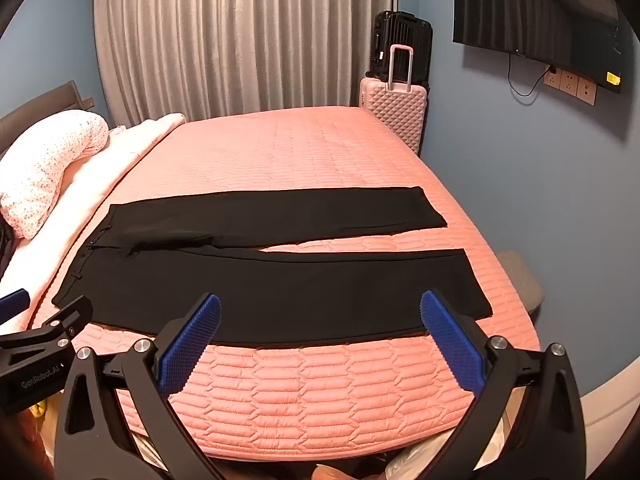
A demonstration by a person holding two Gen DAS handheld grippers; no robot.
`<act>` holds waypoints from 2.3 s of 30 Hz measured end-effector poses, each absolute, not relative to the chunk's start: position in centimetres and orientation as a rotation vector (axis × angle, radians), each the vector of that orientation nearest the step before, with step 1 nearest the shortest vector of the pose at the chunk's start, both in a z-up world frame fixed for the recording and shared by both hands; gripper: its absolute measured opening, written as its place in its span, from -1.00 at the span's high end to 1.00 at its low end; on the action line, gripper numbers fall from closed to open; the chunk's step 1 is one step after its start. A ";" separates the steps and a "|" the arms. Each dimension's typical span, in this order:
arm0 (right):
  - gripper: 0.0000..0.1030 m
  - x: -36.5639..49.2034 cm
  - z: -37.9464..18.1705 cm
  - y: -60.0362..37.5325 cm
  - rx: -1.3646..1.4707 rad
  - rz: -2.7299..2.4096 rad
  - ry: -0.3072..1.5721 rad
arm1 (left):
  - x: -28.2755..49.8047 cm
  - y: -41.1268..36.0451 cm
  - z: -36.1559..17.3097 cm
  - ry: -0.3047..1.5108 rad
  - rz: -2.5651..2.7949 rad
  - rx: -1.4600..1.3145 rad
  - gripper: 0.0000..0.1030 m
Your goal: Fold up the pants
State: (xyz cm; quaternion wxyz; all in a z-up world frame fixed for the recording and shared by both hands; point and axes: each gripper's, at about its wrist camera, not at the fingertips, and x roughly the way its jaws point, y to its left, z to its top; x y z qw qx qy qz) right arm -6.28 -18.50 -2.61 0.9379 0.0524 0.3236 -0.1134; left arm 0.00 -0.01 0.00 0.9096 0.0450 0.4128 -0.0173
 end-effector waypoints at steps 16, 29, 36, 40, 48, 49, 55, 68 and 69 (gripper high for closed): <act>-0.91 -6.1 -2.7 -18.6 0.103 -0.230 0.659 | -0.1 0.6 -0.1 0.852 -0.027 0.091 -0.90; -0.91 -5.9 -2.6 -18.4 0.110 -0.225 0.660 | 0.0 0.5 -0.6 0.854 -0.014 0.091 -0.90; -0.91 -5.9 -2.7 -18.2 0.096 -0.215 0.655 | 0.2 0.6 -0.6 0.857 -0.016 0.090 -0.90; -0.91 -6.1 -2.7 -18.3 0.088 -0.212 0.651 | 0.2 0.5 -0.6 0.857 -0.015 0.090 -0.90; -0.91 -6.0 -2.7 -18.2 0.090 -0.211 0.653 | 0.1 0.5 -0.7 0.857 -0.013 0.090 -0.90; -0.91 -6.0 -2.7 -18.2 0.090 -0.211 0.653 | 0.2 0.5 -0.6 0.858 -0.014 0.089 -0.90; -0.91 -6.0 -2.7 -18.2 0.087 -0.209 0.655 | 0.2 0.5 -0.7 0.858 -0.014 0.089 -0.90; -0.91 -5.8 -2.7 -18.0 0.085 -0.207 0.655 | 0.1 0.4 -0.6 0.856 -0.010 0.089 -0.90; -0.91 -5.8 -2.6 -18.0 0.085 -0.205 0.656 | 0.1 0.5 -0.6 0.856 -0.012 0.088 -0.90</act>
